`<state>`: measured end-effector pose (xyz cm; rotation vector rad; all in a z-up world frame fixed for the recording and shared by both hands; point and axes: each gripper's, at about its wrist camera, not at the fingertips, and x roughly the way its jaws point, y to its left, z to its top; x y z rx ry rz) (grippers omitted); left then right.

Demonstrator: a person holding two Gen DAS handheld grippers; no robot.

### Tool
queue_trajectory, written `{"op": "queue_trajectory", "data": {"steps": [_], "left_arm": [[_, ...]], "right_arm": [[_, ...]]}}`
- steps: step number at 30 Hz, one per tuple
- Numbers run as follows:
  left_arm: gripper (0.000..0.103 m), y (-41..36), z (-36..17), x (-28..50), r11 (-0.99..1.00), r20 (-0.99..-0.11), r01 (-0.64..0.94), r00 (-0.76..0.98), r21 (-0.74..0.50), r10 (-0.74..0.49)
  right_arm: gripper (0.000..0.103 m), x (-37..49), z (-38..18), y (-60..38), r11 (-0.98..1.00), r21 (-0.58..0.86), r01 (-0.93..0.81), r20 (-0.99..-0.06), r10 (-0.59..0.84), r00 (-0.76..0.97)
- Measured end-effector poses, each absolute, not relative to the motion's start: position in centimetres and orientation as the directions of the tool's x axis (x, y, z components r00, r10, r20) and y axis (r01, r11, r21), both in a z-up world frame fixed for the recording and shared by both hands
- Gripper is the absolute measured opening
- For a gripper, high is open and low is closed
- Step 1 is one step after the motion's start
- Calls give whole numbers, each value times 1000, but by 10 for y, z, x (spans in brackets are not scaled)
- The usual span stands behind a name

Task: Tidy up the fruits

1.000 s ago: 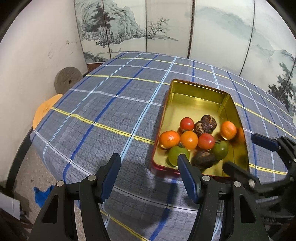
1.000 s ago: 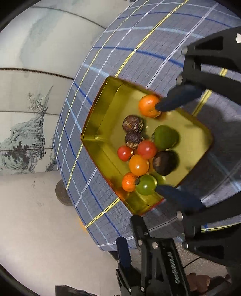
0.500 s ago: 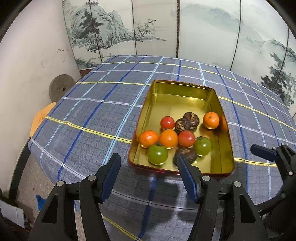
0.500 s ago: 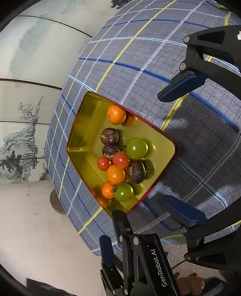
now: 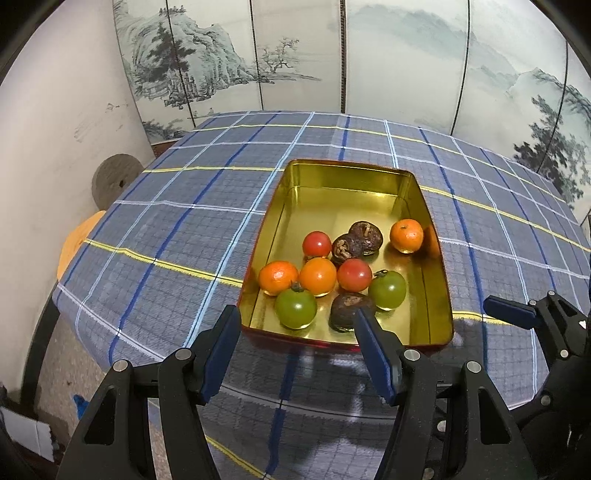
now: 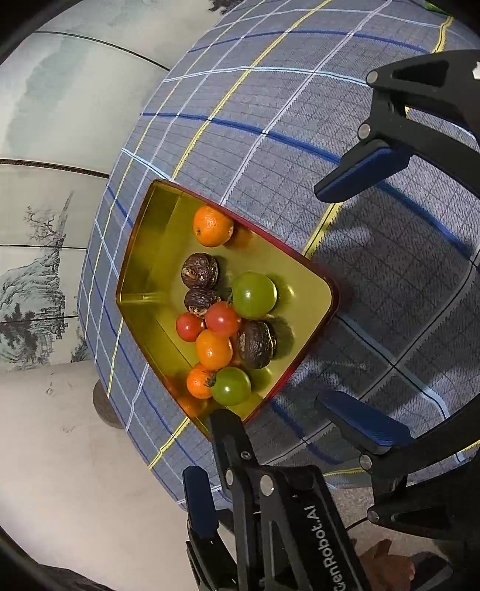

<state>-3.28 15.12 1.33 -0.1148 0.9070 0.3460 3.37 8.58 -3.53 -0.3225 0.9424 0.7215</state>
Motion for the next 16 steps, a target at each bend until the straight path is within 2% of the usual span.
{"op": "queue_trajectory", "data": {"steps": [16], "left_arm": [[65, 148, 12, -31, 945, -792, -327, 569, 30, 222]], "right_arm": [[101, 32, -37, 87, 725, 53, -686, -827, 417, 377]]}}
